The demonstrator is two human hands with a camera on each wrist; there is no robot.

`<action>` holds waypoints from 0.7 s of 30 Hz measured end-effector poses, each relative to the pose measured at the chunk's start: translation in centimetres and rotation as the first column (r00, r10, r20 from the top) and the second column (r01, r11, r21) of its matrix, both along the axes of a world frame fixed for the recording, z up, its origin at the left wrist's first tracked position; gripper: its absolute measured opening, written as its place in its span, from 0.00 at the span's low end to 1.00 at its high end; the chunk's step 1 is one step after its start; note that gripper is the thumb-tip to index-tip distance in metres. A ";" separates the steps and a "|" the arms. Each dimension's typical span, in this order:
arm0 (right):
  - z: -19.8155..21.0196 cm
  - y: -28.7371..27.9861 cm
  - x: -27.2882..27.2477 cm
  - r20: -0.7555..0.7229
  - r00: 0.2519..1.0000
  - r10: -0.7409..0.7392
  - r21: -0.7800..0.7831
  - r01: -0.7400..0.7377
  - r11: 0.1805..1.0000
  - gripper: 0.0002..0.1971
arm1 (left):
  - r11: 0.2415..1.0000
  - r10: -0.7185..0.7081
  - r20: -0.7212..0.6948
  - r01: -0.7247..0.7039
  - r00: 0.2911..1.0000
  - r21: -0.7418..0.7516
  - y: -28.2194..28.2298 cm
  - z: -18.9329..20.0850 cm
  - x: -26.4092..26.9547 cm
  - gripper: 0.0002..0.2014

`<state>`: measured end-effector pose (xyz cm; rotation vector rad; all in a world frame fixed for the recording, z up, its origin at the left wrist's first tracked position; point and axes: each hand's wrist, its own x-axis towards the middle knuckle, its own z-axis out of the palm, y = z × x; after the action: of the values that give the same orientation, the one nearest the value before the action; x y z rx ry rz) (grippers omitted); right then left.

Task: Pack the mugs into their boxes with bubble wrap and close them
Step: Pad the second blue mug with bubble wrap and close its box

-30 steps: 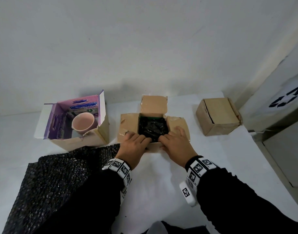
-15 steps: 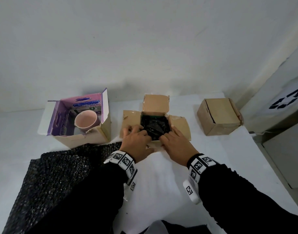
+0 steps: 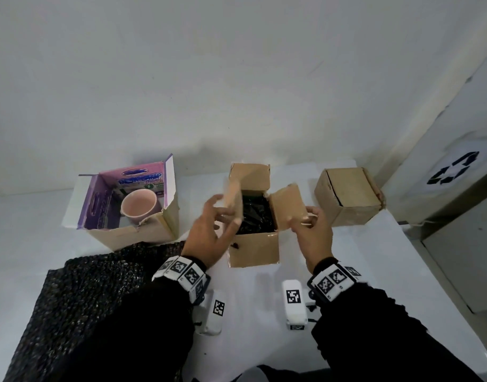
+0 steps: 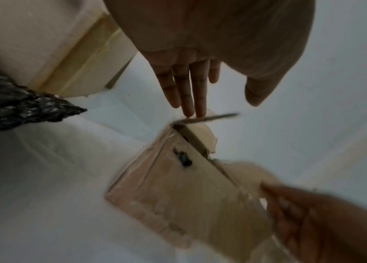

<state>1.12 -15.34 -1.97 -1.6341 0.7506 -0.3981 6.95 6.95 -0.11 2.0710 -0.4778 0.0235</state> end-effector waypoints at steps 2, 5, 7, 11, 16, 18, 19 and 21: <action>0.9 0.2 0.1 0.085 0.995 0.053 -0.085 -0.046 0.995 0.13 | 0.969 -0.150 0.092 0.128 0.984 0.209 0.0 -0.8 -0.2 0.26; 1.2 1.1 0.0 0.167 0.965 0.201 -0.293 -0.146 0.945 0.09 | 0.866 -0.312 0.187 0.198 0.931 0.459 0.6 -1.8 -0.3 0.29; 0.6 1.8 -0.1 0.156 0.924 0.348 -0.469 -0.241 0.850 0.11 | 0.789 -0.375 0.185 0.208 0.908 0.578 1.1 -2.2 -0.3 0.34; -0.9 2.2 -0.5 -0.124 0.799 0.588 -0.731 -0.474 0.490 0.19 | 0.720 -0.358 0.227 0.113 0.906 0.684 2.2 -2.9 -0.6 0.39; -1.5 -1.0 -0.7 -0.340 0.666 0.664 -0.812 -0.564 0.150 0.31 | 0.841 -0.240 0.224 0.087 0.945 0.533 2.3 -3.8 -0.9 0.31; -1.6 -2.2 -0.5 -0.384 0.606 0.697 -0.815 -0.577 0.052 0.32 | 0.868 -0.244 0.264 0.089 0.933 0.488 2.0 -3.8 -1.0 0.21; -1.7 -2.5 -0.3 -0.354 0.603 0.715 -0.814 -0.576 0.082 0.28 | 0.891 -0.231 0.274 0.090 0.933 0.444 1.9 -3.6 -0.8 0.18; -1.2 -2.5 0.3 -0.219 0.664 0.715 -0.737 -0.593 0.325 0.22 | 0.935 -0.172 0.262 0.074 0.950 0.346 1.5 -3.4 -0.3 0.20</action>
<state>1.42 -17.86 -3.16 -2.5205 -0.3690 -0.2205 6.66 8.45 -3.46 2.3770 -0.8412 0.1838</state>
